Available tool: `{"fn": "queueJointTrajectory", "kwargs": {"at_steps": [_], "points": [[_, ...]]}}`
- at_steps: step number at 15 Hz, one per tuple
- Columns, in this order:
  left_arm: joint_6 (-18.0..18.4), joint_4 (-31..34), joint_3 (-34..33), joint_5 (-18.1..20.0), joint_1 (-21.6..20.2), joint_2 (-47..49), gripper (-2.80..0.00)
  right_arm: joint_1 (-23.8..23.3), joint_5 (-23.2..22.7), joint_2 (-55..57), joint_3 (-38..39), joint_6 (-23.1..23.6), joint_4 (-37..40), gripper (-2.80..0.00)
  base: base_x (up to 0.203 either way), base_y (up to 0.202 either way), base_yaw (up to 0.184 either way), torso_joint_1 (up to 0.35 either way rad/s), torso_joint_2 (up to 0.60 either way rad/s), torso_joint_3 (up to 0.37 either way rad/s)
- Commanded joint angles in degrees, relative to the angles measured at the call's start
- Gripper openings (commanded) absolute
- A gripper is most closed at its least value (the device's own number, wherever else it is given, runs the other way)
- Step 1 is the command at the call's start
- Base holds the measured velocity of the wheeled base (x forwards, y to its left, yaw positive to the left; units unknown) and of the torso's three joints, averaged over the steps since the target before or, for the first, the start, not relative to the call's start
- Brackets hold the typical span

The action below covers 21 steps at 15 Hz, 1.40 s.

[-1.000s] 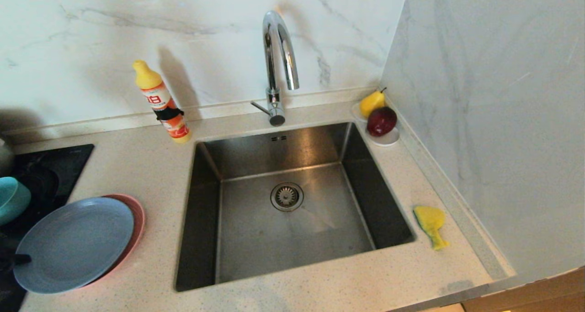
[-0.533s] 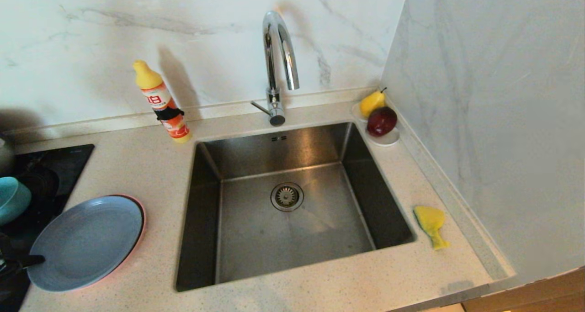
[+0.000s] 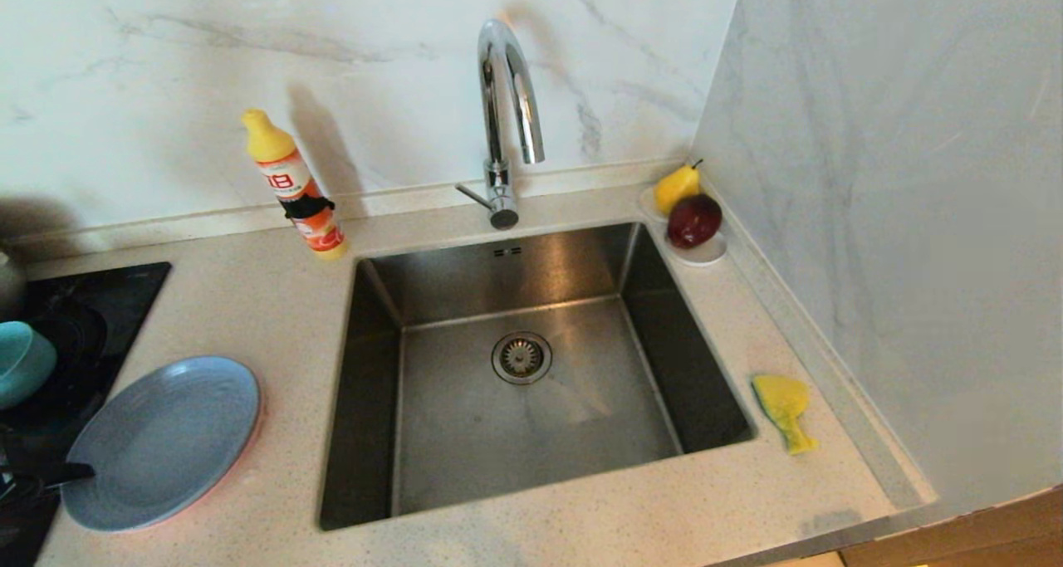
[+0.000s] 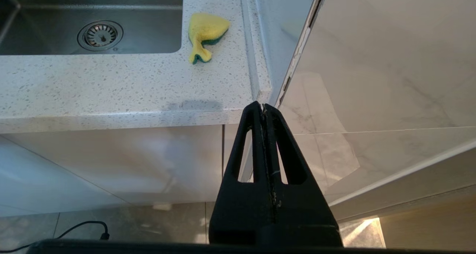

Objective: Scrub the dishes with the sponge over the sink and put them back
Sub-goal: Place the plate on the plate, then place the bowl on the plate

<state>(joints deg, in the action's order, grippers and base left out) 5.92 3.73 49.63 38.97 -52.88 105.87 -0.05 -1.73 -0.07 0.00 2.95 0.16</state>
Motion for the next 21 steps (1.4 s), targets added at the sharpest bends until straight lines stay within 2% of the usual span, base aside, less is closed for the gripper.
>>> {"fn": "queueJointTrajectory", "kwargs": {"at_steps": [1, 4, 8, 10, 11, 12, 16, 17, 21], "points": [[-0.37, 0.32, 1.12, 0.48, -0.03, -1.14, 0.0, 0.04, -0.03, -0.01, 0.0, 0.04, -0.04, -2.8, 0.0, 0.0, 0.0, 0.0, 0.0, 0.0], [-1.88, 0.62, 3.34, 0.44, -0.63, -2.62, 0.0, -0.04, -0.03, -0.01, 0.0, 0.04, 0.0, -2.8, 0.0, 0.0, 0.0, 0.0, 0.0, 0.0], [-7.15, 0.91, 9.42, 0.14, -2.58, -6.82, 0.0, 0.02, -0.03, -0.01, 0.0, 0.04, 0.02, -2.8, 0.0, 0.0, 0.0, 0.0, 0.0, 0.0], [-7.87, 0.71, 10.62, -1.77, -3.05, -8.95, 0.0, -0.04, -0.03, -0.01, 0.0, 0.04, 0.02, -2.8, 0.0, 0.0, 0.0, 0.0, 0.0, 0.0], [-7.8, 0.53, 10.87, -4.93, -3.06, -9.66, -2.8, -0.04, -0.03, -0.01, 0.0, 0.04, 0.02, -2.8, 0.0, 0.0, 0.0, 0.0, 0.0, 0.0], [-7.55, 0.12, 11.4, -7.17, -3.02, -9.94, -2.8, -0.04, -0.03, -0.01, 0.0, 0.04, 0.02, -2.8, 0.0, 0.0, 0.0, 0.0, 0.0, 0.0], [-6.48, 0.77, 16.22, -8.72, -3.02, -9.39, -2.8, -0.04, -0.03, -0.01, 0.0, 0.04, -0.07, -2.8, 0.0, 0.0, 0.0, 0.0, 0.0, 0.0], [-5.32, 0.76, 17.2, -10.24, -3.03, -8.94, -2.8, -0.04, -0.03, -0.01, 0.0, 0.04, 0.02, -2.8, 0.0, 0.0, 0.0, 0.0, 0.0, 0.0], [-0.53, 1.06, 23.81, -12.34, -3.02, -4.39, -2.8, -0.04, -0.03, -0.01, 0.0, 0.04, 0.02, -2.8, 0.0, 0.0, 0.0, 0.0, 0.0, 0.0]]}}
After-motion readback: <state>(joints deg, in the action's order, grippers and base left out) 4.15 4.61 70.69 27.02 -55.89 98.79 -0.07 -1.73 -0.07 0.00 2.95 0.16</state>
